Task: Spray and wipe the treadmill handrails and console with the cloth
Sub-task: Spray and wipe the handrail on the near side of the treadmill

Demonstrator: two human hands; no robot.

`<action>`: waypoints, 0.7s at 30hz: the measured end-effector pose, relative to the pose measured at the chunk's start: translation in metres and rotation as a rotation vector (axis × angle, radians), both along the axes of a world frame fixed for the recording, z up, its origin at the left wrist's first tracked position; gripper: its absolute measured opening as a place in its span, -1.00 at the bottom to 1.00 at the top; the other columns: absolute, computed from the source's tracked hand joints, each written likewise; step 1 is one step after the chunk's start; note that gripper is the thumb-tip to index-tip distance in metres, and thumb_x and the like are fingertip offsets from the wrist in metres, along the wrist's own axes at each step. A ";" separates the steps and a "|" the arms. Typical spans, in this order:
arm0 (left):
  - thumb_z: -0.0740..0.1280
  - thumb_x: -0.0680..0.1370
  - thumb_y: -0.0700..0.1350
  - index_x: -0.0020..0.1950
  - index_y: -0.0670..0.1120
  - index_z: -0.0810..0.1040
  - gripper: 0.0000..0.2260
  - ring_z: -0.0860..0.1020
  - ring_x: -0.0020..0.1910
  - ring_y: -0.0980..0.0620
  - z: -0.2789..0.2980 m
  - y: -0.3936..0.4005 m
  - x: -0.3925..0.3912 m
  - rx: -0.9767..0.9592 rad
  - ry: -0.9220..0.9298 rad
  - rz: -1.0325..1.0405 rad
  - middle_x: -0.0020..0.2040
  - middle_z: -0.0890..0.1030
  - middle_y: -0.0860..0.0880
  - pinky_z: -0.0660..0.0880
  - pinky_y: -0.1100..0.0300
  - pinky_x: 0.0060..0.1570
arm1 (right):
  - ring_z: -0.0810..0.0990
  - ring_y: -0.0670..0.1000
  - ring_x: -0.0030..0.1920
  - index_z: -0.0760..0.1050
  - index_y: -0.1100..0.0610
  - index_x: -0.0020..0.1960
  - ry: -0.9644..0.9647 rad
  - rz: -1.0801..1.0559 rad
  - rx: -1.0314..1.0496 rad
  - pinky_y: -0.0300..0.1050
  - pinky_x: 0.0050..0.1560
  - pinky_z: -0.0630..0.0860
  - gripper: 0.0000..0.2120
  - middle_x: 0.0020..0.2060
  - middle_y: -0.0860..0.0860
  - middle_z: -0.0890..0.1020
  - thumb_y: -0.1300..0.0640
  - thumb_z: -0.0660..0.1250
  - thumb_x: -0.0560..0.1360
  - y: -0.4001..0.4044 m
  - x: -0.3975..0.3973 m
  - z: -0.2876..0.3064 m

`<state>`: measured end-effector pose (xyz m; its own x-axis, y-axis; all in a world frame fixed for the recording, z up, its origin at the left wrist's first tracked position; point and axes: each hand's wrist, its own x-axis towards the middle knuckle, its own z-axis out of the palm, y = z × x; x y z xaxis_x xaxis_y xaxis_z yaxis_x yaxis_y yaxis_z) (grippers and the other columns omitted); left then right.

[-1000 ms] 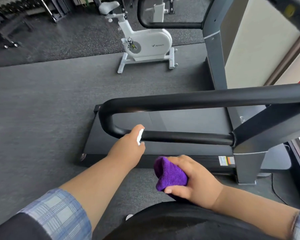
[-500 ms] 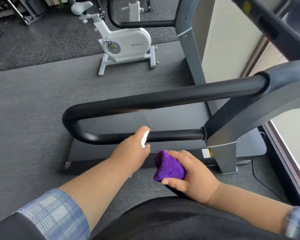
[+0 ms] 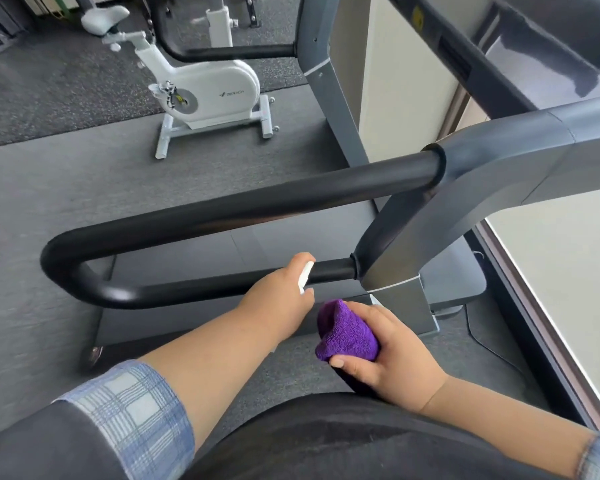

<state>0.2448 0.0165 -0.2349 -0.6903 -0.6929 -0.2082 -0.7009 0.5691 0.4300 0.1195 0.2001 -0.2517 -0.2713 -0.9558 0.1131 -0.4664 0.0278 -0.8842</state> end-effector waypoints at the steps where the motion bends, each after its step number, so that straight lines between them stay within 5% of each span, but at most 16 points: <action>1: 0.26 0.61 -0.01 0.39 0.19 0.21 -0.61 0.52 -0.12 -0.10 0.000 0.002 -0.005 -0.002 0.007 -0.016 -0.05 0.57 -0.03 0.56 0.00 -0.11 | 0.50 -0.17 0.22 0.36 -0.33 0.38 0.001 -0.006 -0.004 -0.37 0.25 0.35 -0.40 0.17 -0.24 0.54 -0.42 0.39 0.39 0.001 -0.001 0.001; 8: 0.27 0.61 -0.01 0.34 0.15 0.26 -0.66 0.54 -0.14 -0.14 0.003 0.009 -0.033 -0.021 0.017 -0.071 -0.02 0.62 -0.09 0.53 0.05 -0.15 | 0.49 -0.19 0.22 0.35 -0.32 0.36 0.001 -0.026 0.007 -0.40 0.23 0.34 -0.39 0.15 -0.25 0.53 -0.45 0.37 0.37 0.007 -0.006 0.005; 13: 0.28 0.59 0.07 0.37 0.26 0.23 -0.60 0.53 -0.13 -0.04 -0.001 0.010 -0.008 0.034 0.109 0.087 0.03 0.58 -0.01 0.41 0.14 -0.20 | 0.45 -0.27 0.24 0.34 -0.34 0.34 -0.002 -0.089 0.030 -0.48 0.22 0.27 -0.41 0.14 -0.36 0.50 -0.40 0.40 0.36 -0.002 -0.006 0.011; 16: 0.31 0.59 0.11 0.37 0.38 0.19 -0.56 0.52 -0.12 0.04 -0.001 0.015 0.025 0.069 0.188 0.226 0.07 0.49 0.09 0.38 0.20 -0.26 | 0.42 -0.30 0.22 0.39 -0.17 0.40 0.013 -0.137 0.013 -0.50 0.22 0.23 -0.35 0.17 -0.27 0.51 -0.33 0.43 0.38 -0.022 -0.010 0.017; 21: 0.32 0.59 0.11 0.38 0.43 0.16 -0.53 0.57 -0.11 -0.02 0.001 0.027 0.063 0.059 0.236 0.316 0.06 0.58 0.04 0.49 0.09 -0.15 | 0.39 0.06 0.29 0.27 0.01 0.54 0.365 -0.040 0.005 -0.10 0.37 0.29 -0.24 0.31 0.06 0.46 -0.15 0.47 0.44 -0.084 -0.013 0.036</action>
